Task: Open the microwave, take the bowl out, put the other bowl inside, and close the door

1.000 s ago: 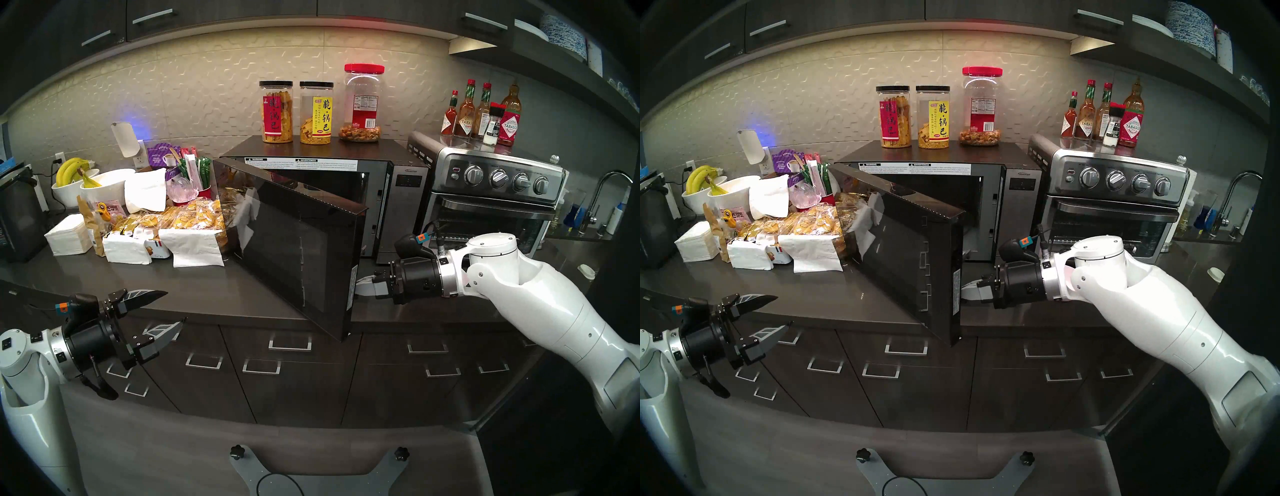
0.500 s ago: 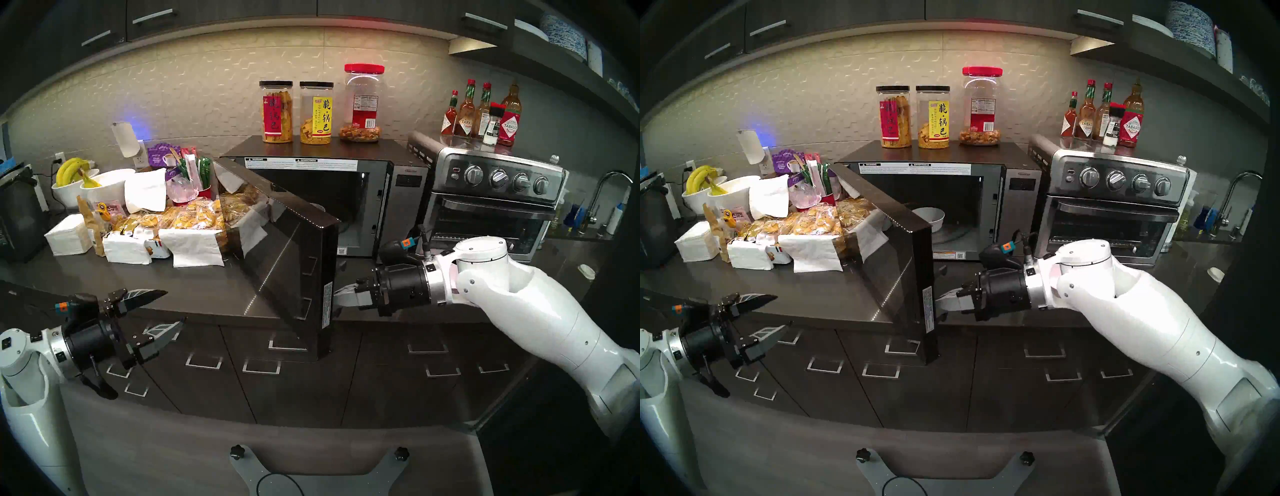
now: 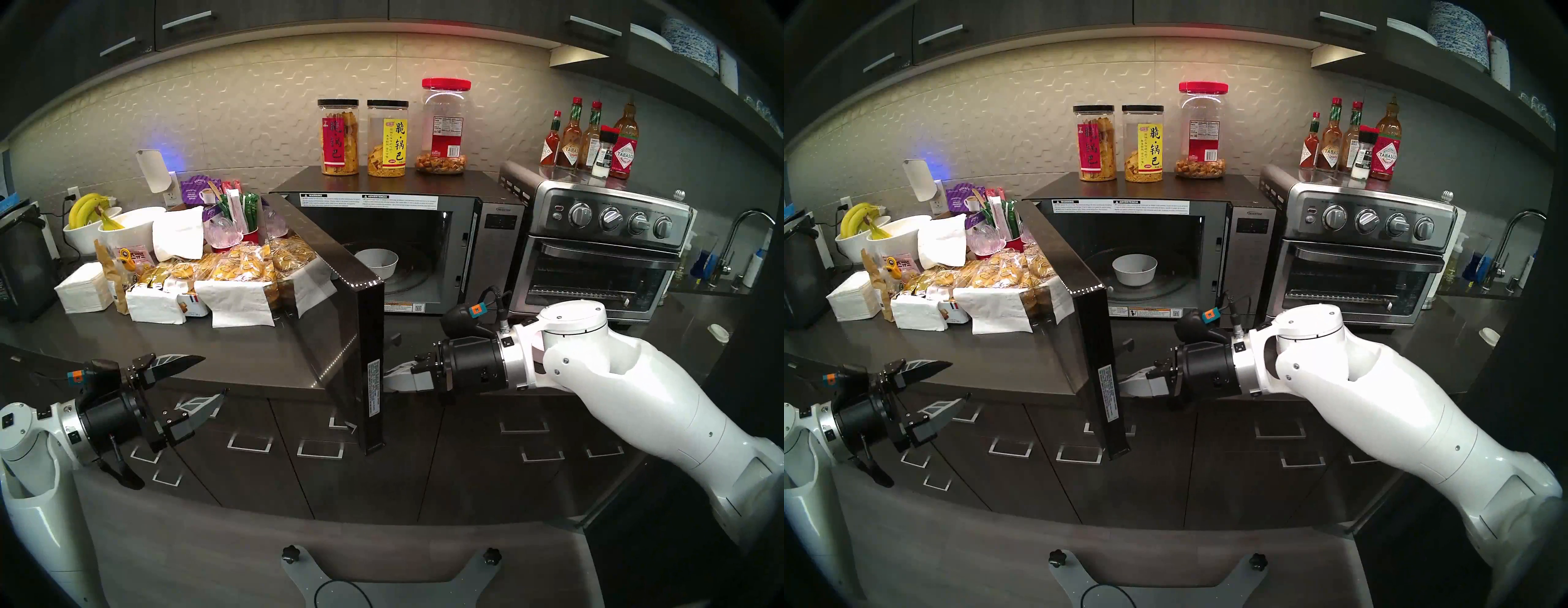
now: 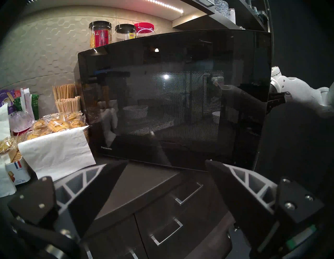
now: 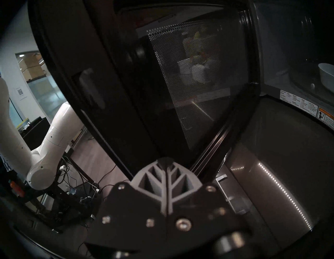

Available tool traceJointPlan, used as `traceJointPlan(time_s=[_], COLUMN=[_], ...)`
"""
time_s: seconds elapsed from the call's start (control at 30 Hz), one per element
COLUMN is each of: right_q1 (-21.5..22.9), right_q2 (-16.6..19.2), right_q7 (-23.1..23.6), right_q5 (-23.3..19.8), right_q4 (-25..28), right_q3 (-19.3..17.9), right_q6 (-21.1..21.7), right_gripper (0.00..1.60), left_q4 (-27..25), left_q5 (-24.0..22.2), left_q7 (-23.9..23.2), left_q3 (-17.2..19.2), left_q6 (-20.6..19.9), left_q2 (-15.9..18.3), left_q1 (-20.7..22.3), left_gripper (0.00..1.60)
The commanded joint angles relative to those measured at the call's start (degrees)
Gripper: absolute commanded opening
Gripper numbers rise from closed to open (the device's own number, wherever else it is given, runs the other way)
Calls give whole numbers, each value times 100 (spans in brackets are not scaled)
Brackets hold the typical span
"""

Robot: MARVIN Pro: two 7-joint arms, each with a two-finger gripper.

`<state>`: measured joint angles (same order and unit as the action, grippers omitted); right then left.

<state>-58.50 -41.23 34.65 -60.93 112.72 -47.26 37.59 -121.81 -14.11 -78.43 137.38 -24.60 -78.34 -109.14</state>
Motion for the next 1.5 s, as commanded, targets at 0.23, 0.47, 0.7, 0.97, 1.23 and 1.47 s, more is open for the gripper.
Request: traceJointPlan(time_s=[0.23, 0.47, 0.7, 0.97, 1.23, 1.47], right_q1=[48, 83, 115, 122, 84, 70], right_q2=[-628, -917, -1167, -1253, -1187, -1154], right_q7=[-654, -957, -1194, -1342, -1344, -1301], right_q5=[23, 18, 21, -1, -21, -40], right_q4=[525, 632, 684, 732, 736, 728], right_q3=[283, 470, 646, 725, 716, 703], right_q6=[198, 338, 453, 517, 479, 455], right_gripper=[0, 0, 0, 0, 0, 0], left_q4=[-79, -79, -80, -83, -85, -86], left_q5=[22, 45, 66, 90, 113, 133], left_q7=[-11, -34, -53, -73, -93, -112], left_q3=[21, 29, 35, 42, 49, 56], left_q6=[0, -5, -9, -16, -21, -26], left_q2=[-10, -25, -40, -57, -72, -86], left_q1=[35, 52, 67, 83, 99, 114], left_gripper=[160, 160, 160, 160, 160, 160])
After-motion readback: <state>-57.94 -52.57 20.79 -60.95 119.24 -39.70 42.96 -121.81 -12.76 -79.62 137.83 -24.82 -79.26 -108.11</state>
